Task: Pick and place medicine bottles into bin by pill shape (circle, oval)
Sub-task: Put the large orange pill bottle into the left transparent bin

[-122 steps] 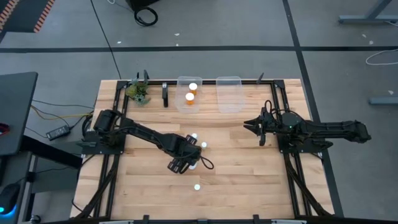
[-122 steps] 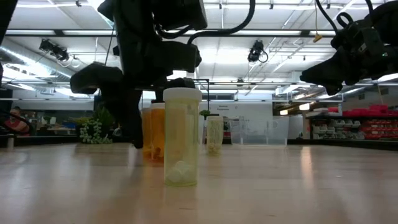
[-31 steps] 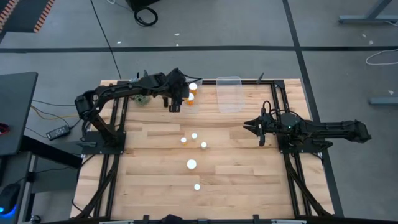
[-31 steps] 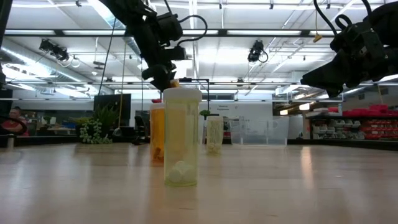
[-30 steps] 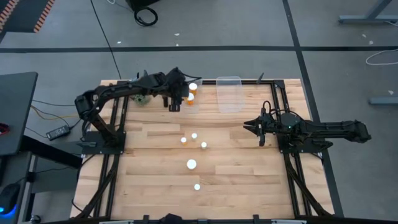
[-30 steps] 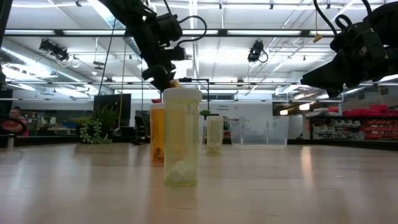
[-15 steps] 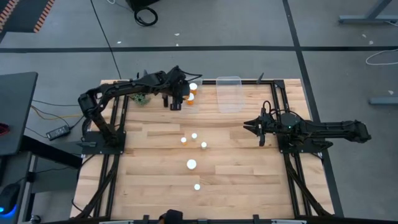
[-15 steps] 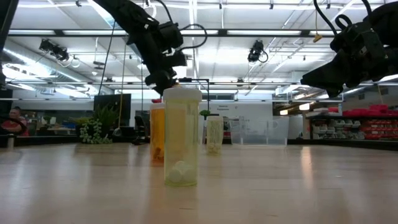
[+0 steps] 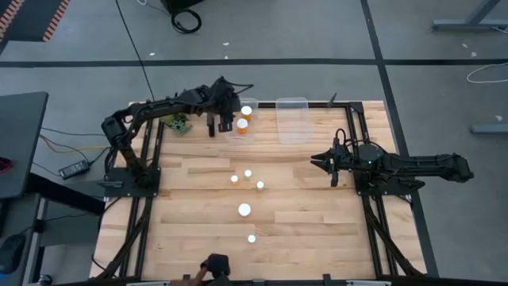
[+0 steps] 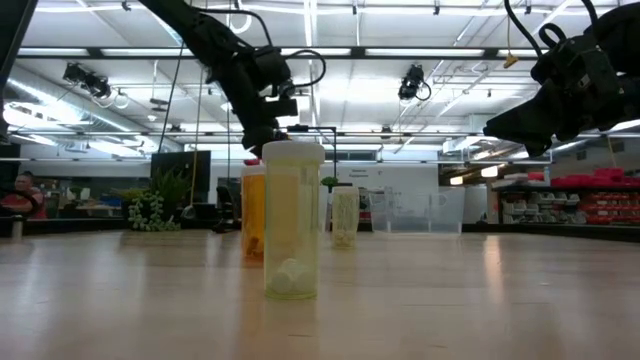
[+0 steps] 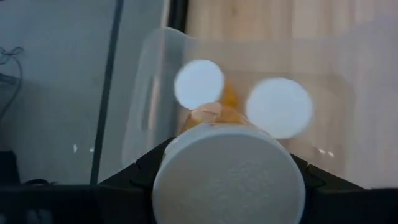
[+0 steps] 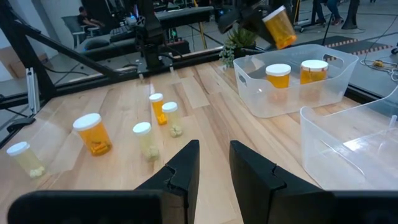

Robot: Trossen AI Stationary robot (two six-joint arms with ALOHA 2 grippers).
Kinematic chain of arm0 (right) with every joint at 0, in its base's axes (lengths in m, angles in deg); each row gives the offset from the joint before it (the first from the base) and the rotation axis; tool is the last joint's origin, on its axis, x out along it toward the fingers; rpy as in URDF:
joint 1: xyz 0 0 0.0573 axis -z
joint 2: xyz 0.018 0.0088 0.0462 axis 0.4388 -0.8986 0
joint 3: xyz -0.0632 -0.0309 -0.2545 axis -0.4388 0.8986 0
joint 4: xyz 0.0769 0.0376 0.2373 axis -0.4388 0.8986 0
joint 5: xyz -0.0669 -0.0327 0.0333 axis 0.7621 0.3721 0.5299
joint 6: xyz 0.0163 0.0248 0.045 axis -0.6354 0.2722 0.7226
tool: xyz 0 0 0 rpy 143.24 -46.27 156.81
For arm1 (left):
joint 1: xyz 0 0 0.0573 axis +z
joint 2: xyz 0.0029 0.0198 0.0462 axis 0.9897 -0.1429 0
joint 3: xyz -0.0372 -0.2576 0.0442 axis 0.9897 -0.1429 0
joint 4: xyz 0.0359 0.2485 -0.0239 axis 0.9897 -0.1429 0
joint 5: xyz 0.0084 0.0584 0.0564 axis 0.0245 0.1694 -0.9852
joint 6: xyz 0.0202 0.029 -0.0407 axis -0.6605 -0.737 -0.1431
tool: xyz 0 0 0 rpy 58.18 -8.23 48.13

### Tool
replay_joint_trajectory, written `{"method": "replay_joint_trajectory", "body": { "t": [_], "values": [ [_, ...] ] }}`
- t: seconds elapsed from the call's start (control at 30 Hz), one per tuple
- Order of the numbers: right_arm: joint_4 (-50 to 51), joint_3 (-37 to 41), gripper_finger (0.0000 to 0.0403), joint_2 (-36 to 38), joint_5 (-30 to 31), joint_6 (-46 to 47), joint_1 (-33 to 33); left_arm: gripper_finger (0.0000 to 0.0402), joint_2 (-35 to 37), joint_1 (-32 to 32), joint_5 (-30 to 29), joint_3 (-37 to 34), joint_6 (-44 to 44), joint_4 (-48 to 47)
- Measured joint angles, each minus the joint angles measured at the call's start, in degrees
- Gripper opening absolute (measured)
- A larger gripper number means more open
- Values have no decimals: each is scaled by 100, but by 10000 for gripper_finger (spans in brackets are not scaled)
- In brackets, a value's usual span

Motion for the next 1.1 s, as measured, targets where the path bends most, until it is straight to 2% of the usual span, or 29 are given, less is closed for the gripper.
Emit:
{"method": "replay_joint_trajectory", "body": {
  "t": [0.4,0.73,1.1],
  "values": [
    [4,0,95,1,0,0,0,206,-347,173,-47,0,2,422],
    [6,0,95,0,-1,0,0,203,-720,255,-395,0,-8,567],
    [7,0,95,0,0,0,-1,202,-752,242,-390,0,-29,635]
  ]
}}
